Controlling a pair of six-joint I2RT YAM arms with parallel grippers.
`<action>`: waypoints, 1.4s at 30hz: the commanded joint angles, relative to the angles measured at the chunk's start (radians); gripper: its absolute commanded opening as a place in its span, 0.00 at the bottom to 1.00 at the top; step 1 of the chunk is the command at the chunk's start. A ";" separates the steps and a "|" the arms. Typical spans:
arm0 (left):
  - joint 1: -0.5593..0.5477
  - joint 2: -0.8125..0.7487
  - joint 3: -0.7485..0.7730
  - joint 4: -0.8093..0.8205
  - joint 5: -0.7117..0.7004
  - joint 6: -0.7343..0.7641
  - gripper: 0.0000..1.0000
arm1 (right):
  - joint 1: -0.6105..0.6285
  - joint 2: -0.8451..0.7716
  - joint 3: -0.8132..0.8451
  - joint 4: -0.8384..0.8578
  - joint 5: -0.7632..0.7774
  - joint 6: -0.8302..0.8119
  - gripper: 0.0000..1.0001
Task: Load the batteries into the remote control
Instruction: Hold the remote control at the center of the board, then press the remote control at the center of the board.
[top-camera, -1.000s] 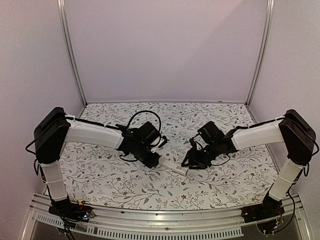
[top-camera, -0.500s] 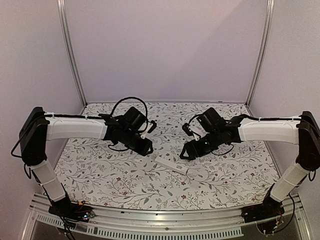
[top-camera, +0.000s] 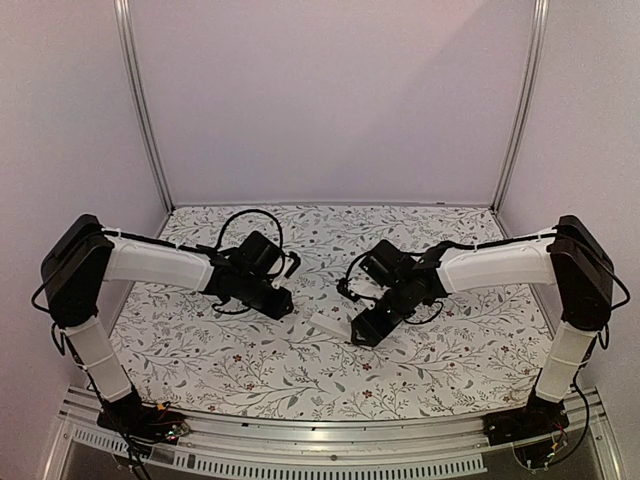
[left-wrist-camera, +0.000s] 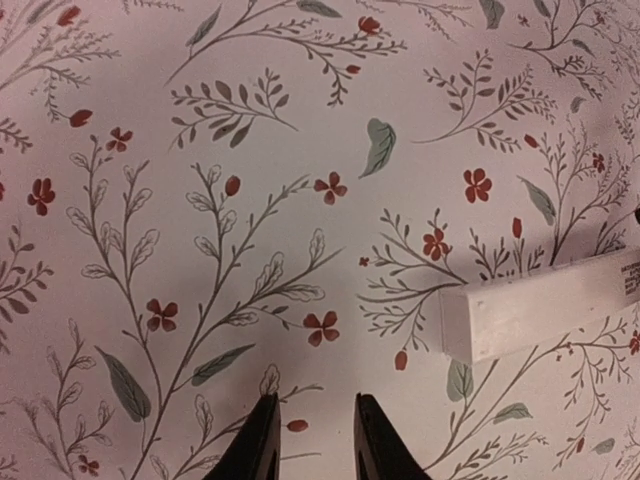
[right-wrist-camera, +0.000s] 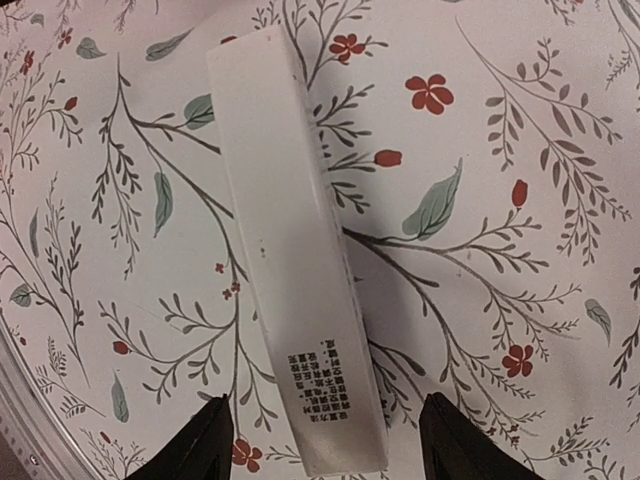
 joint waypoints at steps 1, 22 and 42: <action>-0.008 0.001 -0.039 0.164 -0.010 0.042 0.26 | 0.014 0.027 0.016 -0.017 0.070 -0.041 0.63; -0.082 0.130 -0.047 0.308 -0.122 0.147 0.16 | 0.037 0.000 -0.159 0.151 0.110 -0.113 0.49; -0.187 0.188 -0.003 0.237 -0.060 0.132 0.05 | 0.038 0.004 -0.154 0.156 0.066 -0.132 0.33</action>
